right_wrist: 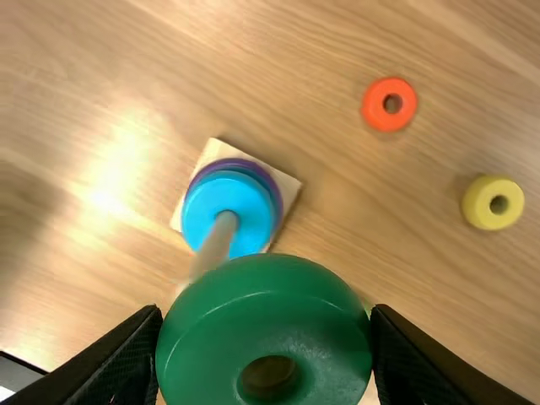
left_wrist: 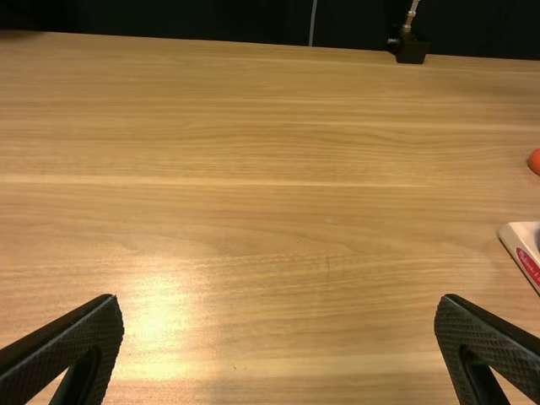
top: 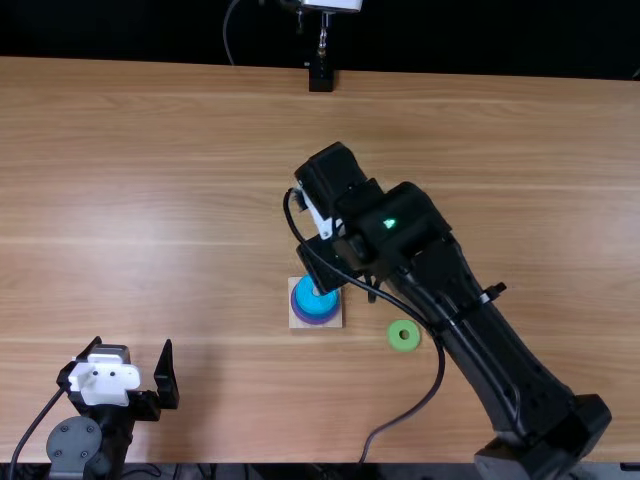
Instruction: Build the Hanoi tower: stack the rings onto the peg from bottom to top in this color order: purple, dark blue, light blue, dark green, light green, yellow, orange.
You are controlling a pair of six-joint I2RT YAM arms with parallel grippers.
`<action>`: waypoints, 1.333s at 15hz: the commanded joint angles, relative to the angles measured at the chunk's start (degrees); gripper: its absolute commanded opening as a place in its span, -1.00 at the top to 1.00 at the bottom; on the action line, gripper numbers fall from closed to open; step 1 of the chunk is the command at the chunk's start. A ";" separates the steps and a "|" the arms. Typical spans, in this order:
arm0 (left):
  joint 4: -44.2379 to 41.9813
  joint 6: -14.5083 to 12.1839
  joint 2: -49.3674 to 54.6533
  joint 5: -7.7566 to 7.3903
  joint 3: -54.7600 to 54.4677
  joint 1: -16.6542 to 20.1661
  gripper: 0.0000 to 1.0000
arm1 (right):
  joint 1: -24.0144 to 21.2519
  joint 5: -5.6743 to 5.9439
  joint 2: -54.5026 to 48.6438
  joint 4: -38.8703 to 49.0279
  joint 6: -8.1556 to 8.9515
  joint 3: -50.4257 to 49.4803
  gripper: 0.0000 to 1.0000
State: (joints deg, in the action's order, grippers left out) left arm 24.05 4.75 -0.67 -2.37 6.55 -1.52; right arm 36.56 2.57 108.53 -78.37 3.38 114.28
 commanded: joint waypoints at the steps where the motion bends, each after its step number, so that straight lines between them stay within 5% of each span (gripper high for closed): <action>1: 4.63 -0.11 0.67 -0.79 -6.55 -0.59 -1.00 | 0.80 0.07 1.33 -0.06 0.53 2.09 1.00; 14: 4.63 -0.11 0.67 -0.90 -6.55 -0.59 -1.00 | 3.26 0.07 4.32 -0.06 0.63 2.44 1.00; 15: 4.63 -0.11 0.67 -0.79 -6.55 -0.59 -1.00 | 3.26 0.28 4.32 -0.37 0.74 2.26 0.79; 17: 4.63 -0.11 0.67 -0.90 -6.55 -0.59 -1.00 | 3.26 0.49 4.32 -5.12 0.63 2.09 -0.89; 20: 4.63 -0.11 0.67 -0.79 -6.55 -0.59 -1.00 | 3.52 0.60 4.32 -8.81 0.74 2.35 -1.00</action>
State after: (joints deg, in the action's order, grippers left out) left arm 24.05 4.71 -0.67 -2.39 6.55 -1.52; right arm 39.38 2.61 112.55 -87.11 3.75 115.20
